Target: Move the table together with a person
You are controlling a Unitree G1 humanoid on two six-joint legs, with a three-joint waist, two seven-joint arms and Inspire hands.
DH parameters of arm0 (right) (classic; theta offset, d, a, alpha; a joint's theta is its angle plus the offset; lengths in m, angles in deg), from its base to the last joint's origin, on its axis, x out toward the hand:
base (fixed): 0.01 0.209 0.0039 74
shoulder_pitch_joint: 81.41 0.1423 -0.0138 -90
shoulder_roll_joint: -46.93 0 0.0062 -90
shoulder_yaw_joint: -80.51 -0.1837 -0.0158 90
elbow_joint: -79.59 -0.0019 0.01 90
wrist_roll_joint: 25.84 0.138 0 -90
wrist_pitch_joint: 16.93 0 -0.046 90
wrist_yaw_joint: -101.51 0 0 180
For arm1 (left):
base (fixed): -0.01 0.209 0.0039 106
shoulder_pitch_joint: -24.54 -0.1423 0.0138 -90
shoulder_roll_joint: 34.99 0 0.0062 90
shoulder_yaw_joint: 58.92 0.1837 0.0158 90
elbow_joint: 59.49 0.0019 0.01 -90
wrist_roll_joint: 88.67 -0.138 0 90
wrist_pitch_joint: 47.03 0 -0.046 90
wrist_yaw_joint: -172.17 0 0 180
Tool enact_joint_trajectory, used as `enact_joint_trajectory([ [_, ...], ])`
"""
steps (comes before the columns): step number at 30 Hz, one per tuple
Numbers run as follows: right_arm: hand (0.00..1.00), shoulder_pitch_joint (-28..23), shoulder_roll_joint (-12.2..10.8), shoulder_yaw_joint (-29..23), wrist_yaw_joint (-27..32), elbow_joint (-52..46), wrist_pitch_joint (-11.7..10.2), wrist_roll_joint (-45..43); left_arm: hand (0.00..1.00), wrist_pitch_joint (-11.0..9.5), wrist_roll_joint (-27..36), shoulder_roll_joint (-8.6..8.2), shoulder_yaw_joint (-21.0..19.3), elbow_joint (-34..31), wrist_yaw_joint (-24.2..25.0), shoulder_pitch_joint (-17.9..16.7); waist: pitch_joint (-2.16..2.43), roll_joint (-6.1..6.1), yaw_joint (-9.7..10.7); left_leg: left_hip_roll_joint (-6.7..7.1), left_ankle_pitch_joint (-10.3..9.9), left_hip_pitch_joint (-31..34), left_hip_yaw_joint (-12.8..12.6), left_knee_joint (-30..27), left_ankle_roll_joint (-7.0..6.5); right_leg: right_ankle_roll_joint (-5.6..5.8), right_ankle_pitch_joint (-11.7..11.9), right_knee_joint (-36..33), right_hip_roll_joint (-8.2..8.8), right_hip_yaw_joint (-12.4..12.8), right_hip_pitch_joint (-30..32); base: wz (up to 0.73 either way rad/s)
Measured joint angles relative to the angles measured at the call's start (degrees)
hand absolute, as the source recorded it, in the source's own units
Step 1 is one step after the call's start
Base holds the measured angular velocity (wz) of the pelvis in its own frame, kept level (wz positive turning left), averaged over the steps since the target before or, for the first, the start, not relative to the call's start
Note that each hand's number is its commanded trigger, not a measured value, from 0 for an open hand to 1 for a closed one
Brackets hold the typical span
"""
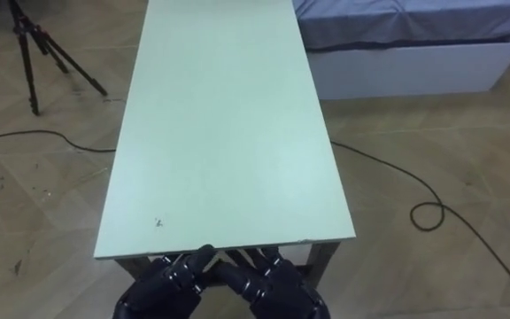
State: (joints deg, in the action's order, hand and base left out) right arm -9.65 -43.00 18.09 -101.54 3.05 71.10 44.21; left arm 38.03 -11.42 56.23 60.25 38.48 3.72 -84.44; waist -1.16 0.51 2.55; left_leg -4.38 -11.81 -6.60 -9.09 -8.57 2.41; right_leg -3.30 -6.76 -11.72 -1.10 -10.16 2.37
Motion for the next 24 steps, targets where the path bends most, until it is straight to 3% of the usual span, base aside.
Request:
enact_joint_trajectory([
  [7,0.0,1.0,0.1,-0.1,2.4,0.0,1.2,7.1,0.0,0.0,7.6,-0.44,-3.5,0.2,-2.4,0.7,-0.1,-0.16,-1.5,0.02,0.0,-0.1,0.0,0.0,0.0,-0.07,0.0,-0.1,0.03,0.2,-0.1,0.01],
  [18,0.0,3.1,0.1,-0.1,7.5,-0.8,2.3,10.6,0.0,1.2,10.1,-2.14,-6.4,1.9,-3.6,1.5,-0.46,0.56,-1.7,0.0,0.0,-0.7,0.0,0.4,-0.01,-0.2,0.2,-0.6,0.02,0.2,-0.3,0.0],
  [24,0.0,3.2,-0.4,-3.0,10.6,-0.8,2.2,10.9,0.0,2.4,10.0,-2.95,-6.7,5.8,-3.6,3.3,-0.18,1.35,-1.7,0.02,0.0,-1.2,-0.1,0.2,-0.01,-0.33,0.3,-1.0,0.07,0.2,-0.5,-0.01],
])
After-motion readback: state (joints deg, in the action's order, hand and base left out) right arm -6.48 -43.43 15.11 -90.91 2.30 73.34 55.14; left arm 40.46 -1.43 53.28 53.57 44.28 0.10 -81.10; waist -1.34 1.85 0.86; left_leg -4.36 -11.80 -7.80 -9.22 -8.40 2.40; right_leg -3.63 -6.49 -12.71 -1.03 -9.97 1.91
